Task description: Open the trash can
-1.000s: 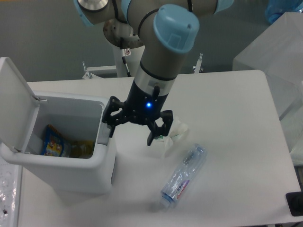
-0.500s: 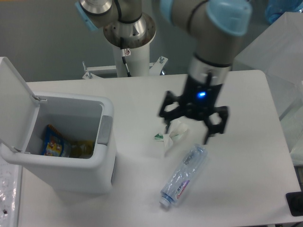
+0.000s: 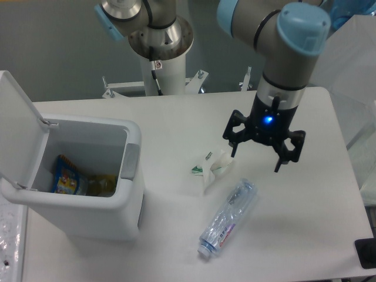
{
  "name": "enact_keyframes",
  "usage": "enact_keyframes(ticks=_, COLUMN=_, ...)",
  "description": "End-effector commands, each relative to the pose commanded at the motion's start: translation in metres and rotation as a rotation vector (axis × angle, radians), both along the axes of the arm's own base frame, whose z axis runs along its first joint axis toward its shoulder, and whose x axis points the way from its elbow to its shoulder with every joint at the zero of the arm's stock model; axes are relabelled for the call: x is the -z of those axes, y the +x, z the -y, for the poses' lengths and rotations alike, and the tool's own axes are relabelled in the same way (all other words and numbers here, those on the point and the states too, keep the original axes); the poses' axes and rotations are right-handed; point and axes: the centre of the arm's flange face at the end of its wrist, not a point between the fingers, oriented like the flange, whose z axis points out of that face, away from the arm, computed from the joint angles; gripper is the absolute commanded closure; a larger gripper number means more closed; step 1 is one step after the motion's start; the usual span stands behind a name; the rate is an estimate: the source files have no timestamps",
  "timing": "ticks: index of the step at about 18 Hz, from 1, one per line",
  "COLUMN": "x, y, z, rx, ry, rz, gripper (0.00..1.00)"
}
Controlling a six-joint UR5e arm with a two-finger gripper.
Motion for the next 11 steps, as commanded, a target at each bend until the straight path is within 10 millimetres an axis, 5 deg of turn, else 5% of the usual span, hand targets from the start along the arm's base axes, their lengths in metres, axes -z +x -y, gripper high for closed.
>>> enact_keyframes(ticks=6, x=0.018, y=-0.017, z=0.027, rx=0.255, ry=-0.071, rz=-0.055, gripper=0.0)
enact_keyframes(ticks=11, x=0.059, y=0.002, z=0.041, rx=0.255, ry=-0.074, rz=-0.067, gripper=0.0)
